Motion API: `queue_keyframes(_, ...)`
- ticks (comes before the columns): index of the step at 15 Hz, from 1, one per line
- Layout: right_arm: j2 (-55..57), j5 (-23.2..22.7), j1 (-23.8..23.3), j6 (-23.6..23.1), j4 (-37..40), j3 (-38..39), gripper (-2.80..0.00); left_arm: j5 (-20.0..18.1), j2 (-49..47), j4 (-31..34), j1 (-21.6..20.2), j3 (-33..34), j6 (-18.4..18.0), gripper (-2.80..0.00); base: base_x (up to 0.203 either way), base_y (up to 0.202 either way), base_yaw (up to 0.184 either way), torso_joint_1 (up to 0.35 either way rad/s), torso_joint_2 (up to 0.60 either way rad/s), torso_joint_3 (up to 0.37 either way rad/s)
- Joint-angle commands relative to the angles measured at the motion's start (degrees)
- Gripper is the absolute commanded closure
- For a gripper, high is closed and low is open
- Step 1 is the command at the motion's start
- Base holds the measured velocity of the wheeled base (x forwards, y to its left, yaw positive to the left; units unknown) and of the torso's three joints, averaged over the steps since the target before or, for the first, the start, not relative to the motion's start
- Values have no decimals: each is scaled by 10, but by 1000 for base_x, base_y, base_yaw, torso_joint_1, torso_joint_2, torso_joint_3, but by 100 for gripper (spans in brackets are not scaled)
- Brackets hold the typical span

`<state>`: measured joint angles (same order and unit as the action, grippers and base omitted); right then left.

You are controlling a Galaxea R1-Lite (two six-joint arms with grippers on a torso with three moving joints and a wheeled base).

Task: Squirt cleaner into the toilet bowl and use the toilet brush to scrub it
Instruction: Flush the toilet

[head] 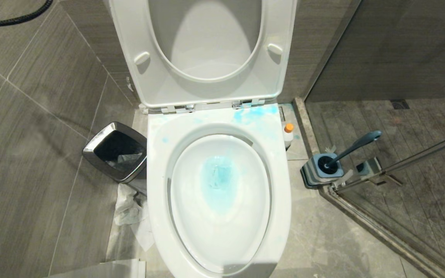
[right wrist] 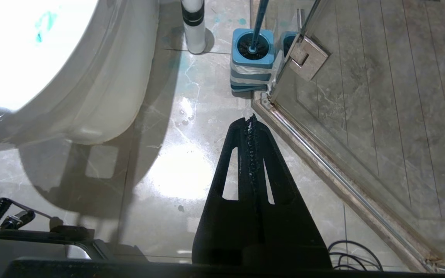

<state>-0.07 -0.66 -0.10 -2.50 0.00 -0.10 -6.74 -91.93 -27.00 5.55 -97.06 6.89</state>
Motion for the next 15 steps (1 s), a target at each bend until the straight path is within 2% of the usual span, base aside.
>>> queue_keyframes(1, 1, 0, 0, 0, 0, 0, 0, -1, -69, -8, 4, -38, 3, 0, 0, 0, 0, 0, 0, 0)
queue_keyframes(8, 1, 0, 0, 0, 0, 0, 0, 17, -168, -36, -4, -147, 10, 0, 0, 0, 0, 0, 0, 0)
queue_keyframes(11, 1, 0, 0, 0, 0, 0, 0, 20, -190, -78, -14, -150, 24, 0, 0, 0, 0, 0, 0, 0)
queue_keyframes(15, 1, 0, 0, 0, 0, 0, 0, 19, -206, -81, -14, -152, 38, 0, 0, 0, 0, 0, 0, 0)
